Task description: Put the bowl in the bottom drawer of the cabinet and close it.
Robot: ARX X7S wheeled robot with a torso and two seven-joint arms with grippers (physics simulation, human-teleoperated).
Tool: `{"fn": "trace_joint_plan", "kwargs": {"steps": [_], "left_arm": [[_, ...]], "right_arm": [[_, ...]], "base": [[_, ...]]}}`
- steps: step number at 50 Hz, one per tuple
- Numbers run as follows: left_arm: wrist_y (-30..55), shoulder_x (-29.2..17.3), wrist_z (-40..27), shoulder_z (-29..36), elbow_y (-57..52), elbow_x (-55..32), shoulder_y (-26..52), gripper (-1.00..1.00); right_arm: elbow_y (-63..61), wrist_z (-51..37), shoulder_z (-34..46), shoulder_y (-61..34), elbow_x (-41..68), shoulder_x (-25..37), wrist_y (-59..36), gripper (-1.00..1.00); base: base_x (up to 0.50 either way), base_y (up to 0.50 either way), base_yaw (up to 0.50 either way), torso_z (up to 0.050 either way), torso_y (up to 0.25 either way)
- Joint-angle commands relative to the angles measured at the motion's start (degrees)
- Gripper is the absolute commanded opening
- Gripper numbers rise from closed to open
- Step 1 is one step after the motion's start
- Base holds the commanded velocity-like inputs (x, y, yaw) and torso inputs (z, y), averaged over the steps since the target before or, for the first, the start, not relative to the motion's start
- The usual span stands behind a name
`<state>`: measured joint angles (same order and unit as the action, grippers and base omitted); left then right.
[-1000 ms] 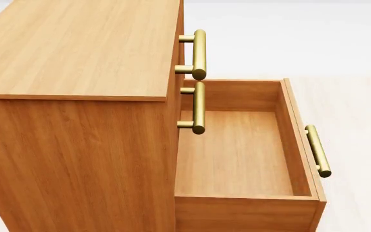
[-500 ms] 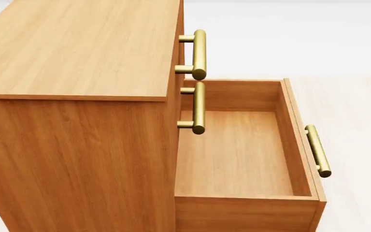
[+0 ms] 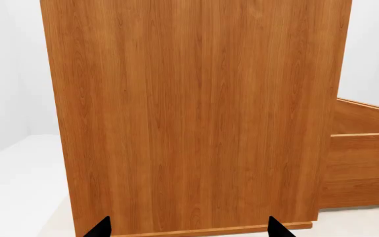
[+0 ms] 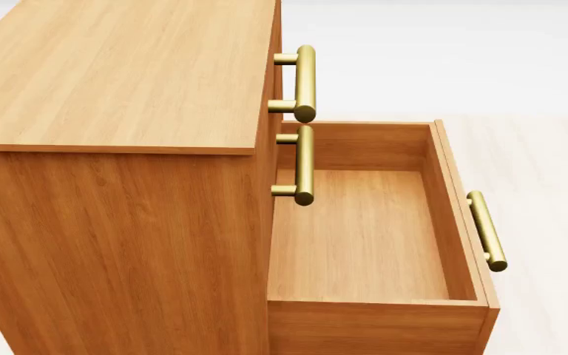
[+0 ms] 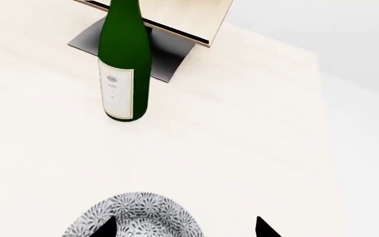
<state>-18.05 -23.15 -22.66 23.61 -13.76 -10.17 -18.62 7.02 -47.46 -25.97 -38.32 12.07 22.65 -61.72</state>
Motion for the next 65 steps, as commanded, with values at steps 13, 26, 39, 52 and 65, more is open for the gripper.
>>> {"fn": "trace_joint_plan", "kwargs": {"steps": [13,26,39,52,65], "left_arm": [[-0.6,-0.1,0.1,0.2,0.9,-0.4,0.4,1.0],[-0.6,-0.3,-0.1,0.3,0.7,-0.4,0.3,1.0],[-0.4,-0.3,-0.4,0.5,0.6,-0.3,0.4,1.0],[-0.2,-0.3,-0.6,0.7,0.4,-0.2,0.4,1.0],[-0.3,-0.5,-0.7,0.7,0.5,-0.3,0.5,1.0]], "right_arm": [[6.3,1.7,-4.6,-1.8,3.0,-0.7,-1.5,1.0],[7.8,-1.1,-6.1,-1.7,1.4,-0.6,0.3,1.0],[12.7,-0.5,-5.3,-2.1,0.7,-0.3,2.9,1.0],[16.1,-1.7,-6.7,-2.0,0.0,0.4,5.3,1.0],[19.7,-0.9,-6.8,-2.6,0.2,0.5,6.5,1.0]], "base": [[0.0,0.0,0.0,0.0,0.0],[0.0,0.0,0.0,0.0,0.0],[0.0,0.0,0.0,0.0,0.0],[0.0,0.0,0.0,0.0,0.0],[0.0,0.0,0.0,0.0,0.0]]}}
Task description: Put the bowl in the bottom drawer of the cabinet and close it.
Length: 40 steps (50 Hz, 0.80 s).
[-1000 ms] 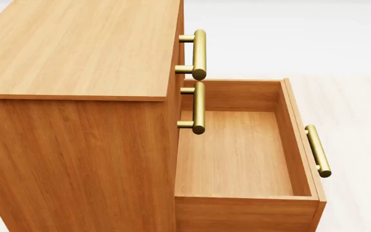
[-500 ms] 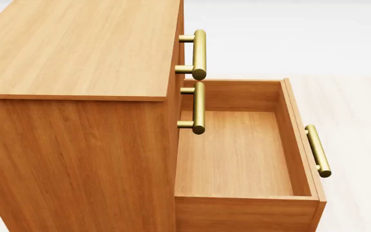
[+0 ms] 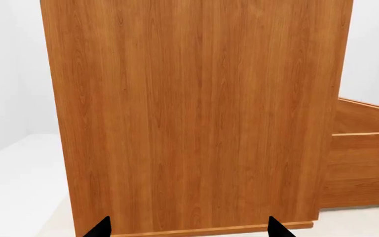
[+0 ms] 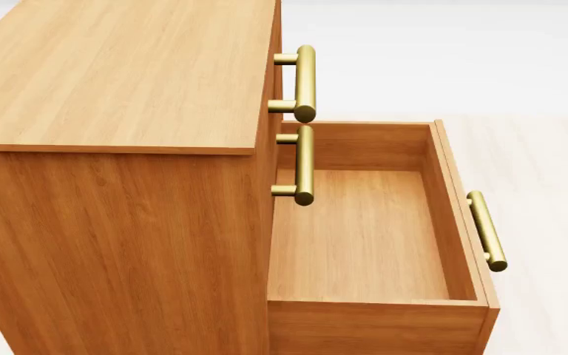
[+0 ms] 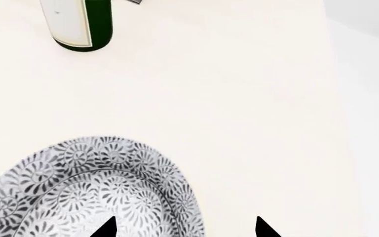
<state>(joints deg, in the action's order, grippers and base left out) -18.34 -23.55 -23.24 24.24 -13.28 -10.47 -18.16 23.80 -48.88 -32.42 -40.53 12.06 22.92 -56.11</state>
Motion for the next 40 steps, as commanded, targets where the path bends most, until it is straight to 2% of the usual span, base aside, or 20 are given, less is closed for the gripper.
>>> {"fn": "trace_joint_plan", "kwargs": {"steps": [1,9,30,31,37,39,40], "left_arm": [[-0.1,-0.1,-0.1,0.1,0.1,0.0,0.1,1.0],[3.2,-1.2,-0.9,-0.2,-4.0,-0.5,-0.3,1.0],[2.9,-1.5,-1.2,0.0,-4.1,-0.6,-0.6,1.0],[3.0,-1.5,-1.2,0.0,-4.1,-0.6,-0.5,1.0],[3.0,-1.5,-1.3,0.0,-4.1,-0.7,-0.4,1.0],[3.0,-1.5,-1.3,0.1,-4.0,-0.6,-0.3,1.0],[3.0,-1.5,-1.3,0.1,-3.9,-0.5,-0.3,1.0]], "right_arm": [[3.6,0.3,-0.3,-0.4,-0.1,0.3,1.6,1.0],[6.8,1.5,-0.5,-1.3,0.6,0.5,1.4,1.0],[7.2,2.7,0.0,-0.7,0.7,0.3,3.3,1.0],[4.7,4.1,0.9,0.5,0.9,-0.1,4.2,-1.0],[0.6,5.4,1.8,1.7,1.3,-0.8,5.5,-1.0],[-0.8,5.4,2.1,2.6,0.6,-1.4,9.7,-1.0],[-0.8,5.6,2.1,2.2,1.0,-1.3,8.0,-1.0]], "base": [[0.0,0.0,0.0,0.0,0.0],[0.0,0.0,0.0,-0.001,0.0],[0.0,0.0,0.0,0.0,0.0],[0.0,0.0,0.0,0.0,0.0],[0.0,0.0,0.0,0.0,0.0],[0.0,0.0,0.0,0.0,0.0],[0.0,0.0,0.0,0.0,0.0]]}}
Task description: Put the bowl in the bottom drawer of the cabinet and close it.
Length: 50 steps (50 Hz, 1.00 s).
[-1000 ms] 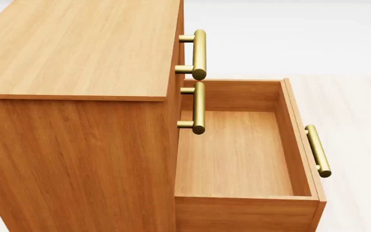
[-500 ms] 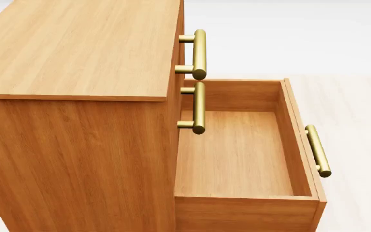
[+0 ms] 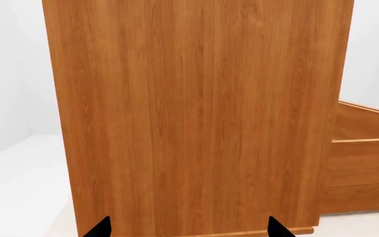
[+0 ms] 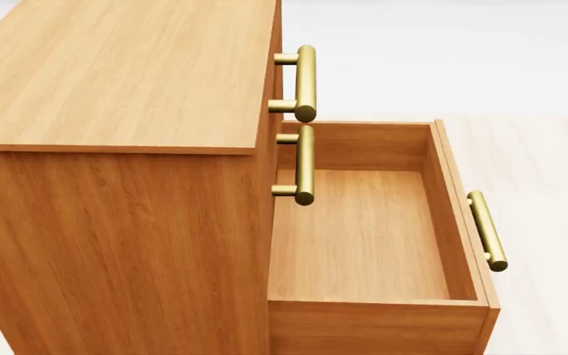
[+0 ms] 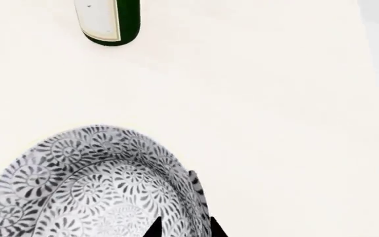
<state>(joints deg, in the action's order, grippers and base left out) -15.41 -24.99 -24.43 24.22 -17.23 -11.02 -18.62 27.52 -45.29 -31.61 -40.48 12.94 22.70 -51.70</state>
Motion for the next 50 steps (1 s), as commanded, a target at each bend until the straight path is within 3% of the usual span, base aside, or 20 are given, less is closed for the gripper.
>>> {"fn": "trace_joint_plan", "kwargs": {"steps": [1,22,50], "left_arm": [[0.0,0.0,-0.1,0.1,0.2,-0.1,0.2,1.0],[-2.8,0.9,0.4,0.7,3.7,0.5,0.7,1.0],[-3.3,0.5,0.3,0.9,3.6,0.0,0.5,1.0]], "right_arm": [[-5.3,2.6,0.7,2.4,0.7,-1.4,5.0,-1.0],[-19.1,7.9,8.9,3.5,0.1,-0.6,6.3,-1.0],[-25.2,12.0,20.1,-10.4,0.8,1.9,-0.9,-1.0]], "base": [[0.0,0.0,0.0,0.0,0.0],[0.0,0.0,0.0,0.0,0.0],[0.0,0.0,0.0,0.0,0.0]]}}
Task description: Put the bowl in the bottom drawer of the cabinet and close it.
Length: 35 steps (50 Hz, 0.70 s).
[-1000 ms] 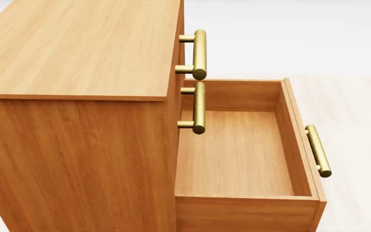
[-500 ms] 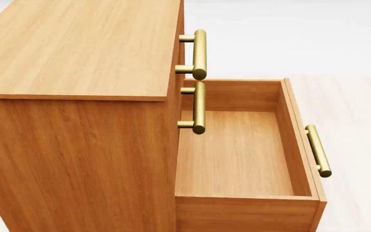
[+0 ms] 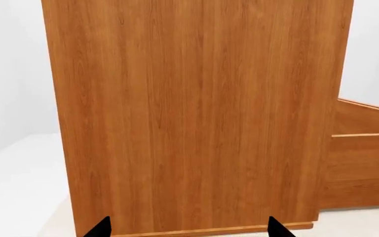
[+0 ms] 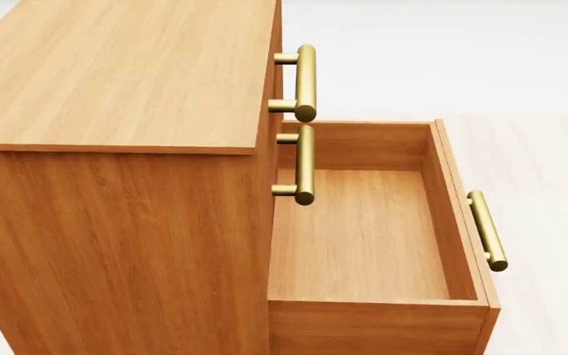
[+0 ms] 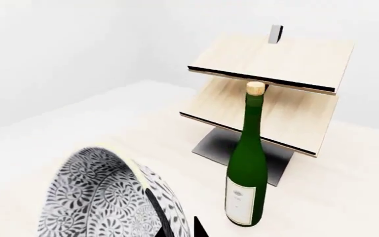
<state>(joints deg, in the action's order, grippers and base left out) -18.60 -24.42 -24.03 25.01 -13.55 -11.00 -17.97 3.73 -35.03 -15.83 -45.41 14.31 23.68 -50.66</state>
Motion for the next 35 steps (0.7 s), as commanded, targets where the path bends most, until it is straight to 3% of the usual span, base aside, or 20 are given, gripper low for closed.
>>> {"fn": "trace_joint_plan", "kwargs": {"steps": [1,22,35], "left_arm": [[0.1,-0.2,-0.2,0.1,-0.5,0.0,-0.2,1.0],[2.9,-1.5,-1.3,-0.1,-4.6,-0.3,-0.8,1.0],[-0.5,-0.6,-0.7,0.3,-0.6,0.4,-0.4,1.0]], "right_arm": [[-1.2,1.8,5.2,-6.3,-0.8,0.9,-1.9,-1.0],[11.6,5.1,12.9,-19.8,-1.7,-1.4,0.2,-1.0],[25.5,7.8,17.8,-26.8,-3.7,-3.8,6.6,-1.0]], "base": [[0.0,0.0,0.0,0.0,0.0],[0.0,0.0,0.0,0.0,0.0],[0.0,0.0,0.0,0.0,0.0]]}}
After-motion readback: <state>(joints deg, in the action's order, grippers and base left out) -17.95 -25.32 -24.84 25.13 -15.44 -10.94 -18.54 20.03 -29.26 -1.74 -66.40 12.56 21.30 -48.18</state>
